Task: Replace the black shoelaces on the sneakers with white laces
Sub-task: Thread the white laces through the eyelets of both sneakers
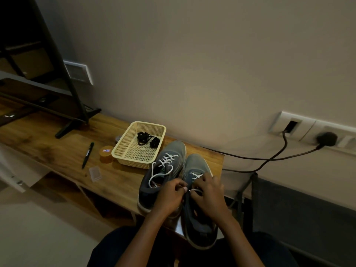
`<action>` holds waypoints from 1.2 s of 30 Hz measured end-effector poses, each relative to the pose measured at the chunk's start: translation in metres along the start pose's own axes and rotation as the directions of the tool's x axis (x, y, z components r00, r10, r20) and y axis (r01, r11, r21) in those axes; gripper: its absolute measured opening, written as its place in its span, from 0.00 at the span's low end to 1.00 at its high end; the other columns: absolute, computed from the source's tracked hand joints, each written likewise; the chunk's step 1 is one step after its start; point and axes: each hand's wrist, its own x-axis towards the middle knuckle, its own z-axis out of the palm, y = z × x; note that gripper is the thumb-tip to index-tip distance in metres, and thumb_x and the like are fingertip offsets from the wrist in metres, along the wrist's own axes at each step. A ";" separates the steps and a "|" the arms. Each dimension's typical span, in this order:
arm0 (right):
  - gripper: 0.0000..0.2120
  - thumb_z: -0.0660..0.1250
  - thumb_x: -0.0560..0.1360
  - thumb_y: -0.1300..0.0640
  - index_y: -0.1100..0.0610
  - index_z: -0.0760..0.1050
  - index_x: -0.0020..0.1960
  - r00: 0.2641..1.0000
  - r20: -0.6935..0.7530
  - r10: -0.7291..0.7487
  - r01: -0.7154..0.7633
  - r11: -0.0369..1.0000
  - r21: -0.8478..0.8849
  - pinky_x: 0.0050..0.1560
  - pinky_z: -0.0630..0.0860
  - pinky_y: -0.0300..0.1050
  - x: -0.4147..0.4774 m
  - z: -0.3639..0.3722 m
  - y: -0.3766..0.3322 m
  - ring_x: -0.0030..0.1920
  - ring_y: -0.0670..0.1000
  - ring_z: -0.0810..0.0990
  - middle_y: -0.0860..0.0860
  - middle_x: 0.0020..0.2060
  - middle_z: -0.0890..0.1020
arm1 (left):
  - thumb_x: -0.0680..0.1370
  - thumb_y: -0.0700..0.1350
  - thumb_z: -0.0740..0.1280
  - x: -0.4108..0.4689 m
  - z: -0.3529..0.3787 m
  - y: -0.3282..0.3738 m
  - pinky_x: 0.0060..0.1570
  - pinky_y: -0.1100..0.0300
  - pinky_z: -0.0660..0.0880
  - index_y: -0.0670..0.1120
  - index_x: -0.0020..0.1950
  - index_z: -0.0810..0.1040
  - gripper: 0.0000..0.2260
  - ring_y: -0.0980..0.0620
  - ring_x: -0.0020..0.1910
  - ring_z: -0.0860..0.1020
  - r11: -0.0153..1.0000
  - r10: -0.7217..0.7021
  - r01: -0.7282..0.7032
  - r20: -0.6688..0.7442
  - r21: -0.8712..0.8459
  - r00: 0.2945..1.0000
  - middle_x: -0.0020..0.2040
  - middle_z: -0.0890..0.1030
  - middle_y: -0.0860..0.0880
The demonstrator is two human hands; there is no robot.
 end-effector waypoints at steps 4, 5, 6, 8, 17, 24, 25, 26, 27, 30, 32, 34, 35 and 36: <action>0.03 0.64 0.75 0.54 0.52 0.75 0.47 0.999 -0.008 0.040 -0.038 0.993 0.112 0.48 0.53 0.42 -0.001 0.003 0.000 0.50 0.46 0.60 0.44 0.48 0.65 | 0.77 0.40 0.66 -0.001 -0.002 -0.001 0.49 0.60 0.75 0.44 0.52 0.80 0.06 0.52 0.47 0.80 0.997 0.050 -0.049 -0.011 0.060 0.999 0.48 0.82 0.47; 0.01 0.64 0.75 0.54 0.50 0.74 0.46 0.999 -0.006 0.053 -0.051 0.987 0.151 0.48 0.52 0.41 -0.001 0.003 -0.001 0.50 0.45 0.60 0.44 0.48 0.65 | 0.77 0.41 0.67 -0.002 -0.002 0.000 0.51 0.59 0.76 0.44 0.53 0.80 0.07 0.52 0.47 0.80 0.996 0.057 -0.056 -0.009 0.066 0.998 0.49 0.82 0.47; 0.02 0.64 0.75 0.54 0.49 0.72 0.44 0.998 -0.004 0.069 -0.068 0.981 0.181 0.47 0.52 0.40 -0.001 0.003 -0.002 0.50 0.45 0.60 0.43 0.47 0.66 | 0.77 0.41 0.67 -0.002 -0.002 0.000 0.52 0.58 0.76 0.45 0.54 0.81 0.07 0.53 0.48 0.80 0.995 0.064 -0.063 -0.008 0.073 0.998 0.49 0.83 0.48; 0.05 0.65 0.75 0.54 0.47 0.70 0.43 0.996 0.006 0.085 -0.084 0.977 0.197 0.47 0.52 0.40 -0.002 0.005 -0.002 0.50 0.45 0.60 0.43 0.47 0.66 | 0.77 0.42 0.67 -0.003 -0.001 -0.001 0.53 0.57 0.76 0.45 0.54 0.81 0.08 0.54 0.48 0.80 0.992 0.082 -0.080 -0.014 0.095 0.997 0.49 0.83 0.49; 0.04 0.69 0.72 0.49 0.46 0.77 0.46 0.985 -0.006 0.172 -0.168 0.969 0.183 0.48 0.51 0.40 -0.006 -0.005 -0.002 0.58 0.47 0.63 0.42 0.54 0.68 | 0.78 0.34 0.62 0.001 -0.006 -0.002 0.45 0.54 0.79 0.45 0.47 0.78 0.08 0.51 0.39 0.80 0.986 -0.037 0.053 0.099 -0.158 0.994 0.44 0.81 0.45; 0.27 0.74 0.65 0.47 0.48 0.66 0.59 0.894 -0.110 0.435 -0.423 0.898 0.116 0.63 0.59 0.49 -0.037 -0.018 0.001 0.62 0.52 0.62 0.49 0.59 0.64 | 0.79 0.36 0.62 0.002 0.005 0.005 0.33 0.68 0.73 0.46 0.38 0.73 0.11 0.56 0.32 0.74 0.982 -0.092 0.103 0.076 -0.161 0.993 0.36 0.76 0.50; 0.27 0.74 0.64 0.47 0.49 0.65 0.58 0.875 -0.116 0.469 -0.460 0.883 0.096 0.63 0.60 0.49 -0.042 -0.017 0.003 0.61 0.52 0.63 0.50 0.59 0.64 | 0.80 0.37 0.60 0.003 0.006 0.005 0.32 0.67 0.72 0.46 0.39 0.72 0.11 0.56 0.31 0.73 0.981 -0.112 0.121 0.067 -0.152 0.991 0.35 0.76 0.50; 0.27 0.74 0.64 0.47 0.50 0.65 0.57 0.861 -0.107 0.497 -0.490 0.868 0.079 0.63 0.61 0.49 -0.046 -0.014 0.004 0.61 0.53 0.64 0.50 0.58 0.64 | 0.81 0.38 0.58 0.002 0.007 0.007 0.30 0.66 0.70 0.46 0.40 0.70 0.10 0.55 0.30 0.72 0.976 -0.135 0.143 0.054 -0.163 0.989 0.35 0.75 0.50; 0.26 0.74 0.64 0.46 0.50 0.65 0.56 0.852 -0.091 0.515 -0.511 0.857 0.069 0.62 0.62 0.49 -0.048 -0.012 0.005 0.61 0.53 0.64 0.51 0.58 0.64 | 0.82 0.39 0.56 0.002 0.008 0.008 0.28 0.65 0.69 0.45 0.42 0.69 0.09 0.54 0.28 0.72 0.968 -0.156 0.160 0.036 -0.193 0.987 0.35 0.75 0.49; 0.25 0.73 0.64 0.45 0.51 0.65 0.54 0.847 -0.066 0.528 -0.523 0.849 0.070 0.60 0.64 0.49 -0.051 -0.008 0.009 0.59 0.54 0.65 0.51 0.57 0.66 | 0.83 0.41 0.52 0.000 0.003 0.011 0.28 0.62 0.69 0.47 0.45 0.65 0.08 0.51 0.27 0.74 0.962 -0.161 0.148 -0.038 -0.230 0.986 0.35 0.79 0.46; 0.21 0.72 0.66 0.44 0.50 0.67 0.52 0.845 -0.049 0.532 -0.526 0.845 0.098 0.59 0.64 0.50 -0.049 -0.009 0.011 0.59 0.54 0.66 0.51 0.55 0.68 | 0.83 0.42 0.50 -0.002 0.000 0.014 0.27 0.61 0.70 0.49 0.45 0.63 0.09 0.49 0.27 0.76 0.965 -0.143 0.120 -0.084 -0.235 0.986 0.35 0.81 0.44; 0.14 0.71 0.69 0.45 0.47 0.68 0.47 0.842 -0.013 0.539 -0.529 0.831 0.174 0.60 0.63 0.49 -0.048 -0.013 0.013 0.59 0.55 0.65 0.50 0.55 0.70 | 0.83 0.43 0.51 -0.003 -0.001 0.015 0.28 0.59 0.72 0.51 0.44 0.64 0.09 0.49 0.27 0.78 0.975 -0.108 0.082 -0.119 -0.208 0.987 0.36 0.82 0.44; 0.11 0.71 0.69 0.46 0.45 0.69 0.44 0.842 0.011 0.539 -0.529 0.822 0.211 0.60 0.63 0.48 -0.048 -0.015 0.013 0.59 0.55 0.65 0.50 0.54 0.72 | 0.83 0.42 0.52 -0.004 -0.001 0.016 0.29 0.59 0.73 0.51 0.44 0.64 0.09 0.50 0.27 0.78 0.978 -0.085 0.057 -0.130 -0.200 0.988 0.39 0.82 0.44; 0.11 0.71 0.70 0.47 0.44 0.69 0.40 0.843 0.025 0.538 -0.527 0.814 0.244 0.59 0.63 0.48 -0.047 -0.018 0.012 0.59 0.55 0.66 0.50 0.53 0.73 | 0.83 0.42 0.53 -0.004 -0.001 0.017 0.30 0.58 0.74 0.50 0.44 0.65 0.08 0.52 0.27 0.79 0.978 -0.063 0.034 -0.134 -0.207 0.989 0.42 0.82 0.45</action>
